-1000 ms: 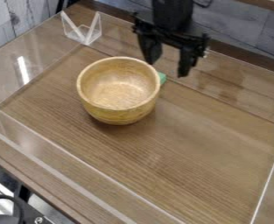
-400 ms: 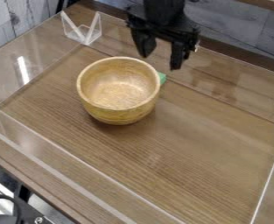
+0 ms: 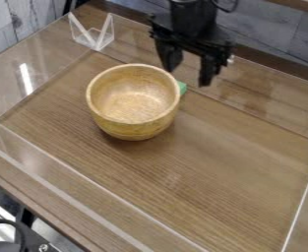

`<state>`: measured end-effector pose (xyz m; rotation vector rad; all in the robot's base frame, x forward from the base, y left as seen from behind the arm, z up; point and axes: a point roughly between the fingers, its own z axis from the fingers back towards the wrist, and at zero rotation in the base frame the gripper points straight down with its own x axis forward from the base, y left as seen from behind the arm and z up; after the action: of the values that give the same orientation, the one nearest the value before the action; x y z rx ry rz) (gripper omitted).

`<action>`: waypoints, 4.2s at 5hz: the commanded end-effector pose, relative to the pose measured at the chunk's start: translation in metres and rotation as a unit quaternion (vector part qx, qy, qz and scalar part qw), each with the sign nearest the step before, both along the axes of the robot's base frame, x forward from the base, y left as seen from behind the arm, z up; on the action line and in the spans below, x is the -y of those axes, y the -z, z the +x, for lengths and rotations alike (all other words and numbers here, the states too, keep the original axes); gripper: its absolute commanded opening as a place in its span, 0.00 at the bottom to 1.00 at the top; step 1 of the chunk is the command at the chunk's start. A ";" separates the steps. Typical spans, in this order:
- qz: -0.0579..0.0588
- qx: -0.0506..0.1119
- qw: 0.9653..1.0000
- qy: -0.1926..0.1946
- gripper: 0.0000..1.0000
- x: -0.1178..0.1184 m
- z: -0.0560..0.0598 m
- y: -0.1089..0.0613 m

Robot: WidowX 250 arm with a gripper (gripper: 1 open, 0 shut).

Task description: Move green stick from inside the wooden bowl to the table next to it

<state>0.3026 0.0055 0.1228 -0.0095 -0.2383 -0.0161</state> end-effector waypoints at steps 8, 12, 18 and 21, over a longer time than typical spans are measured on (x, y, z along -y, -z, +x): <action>0.004 0.051 0.999 -0.003 1.00 -0.008 0.029 -0.005; 0.009 0.063 0.998 0.022 1.00 0.047 0.059 0.009; 0.016 -0.007 1.000 0.025 1.00 0.036 0.046 0.034; 0.018 -0.034 0.999 0.024 1.00 0.028 0.041 0.043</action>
<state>0.3334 -0.0249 0.0633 0.0217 -0.1104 -0.0720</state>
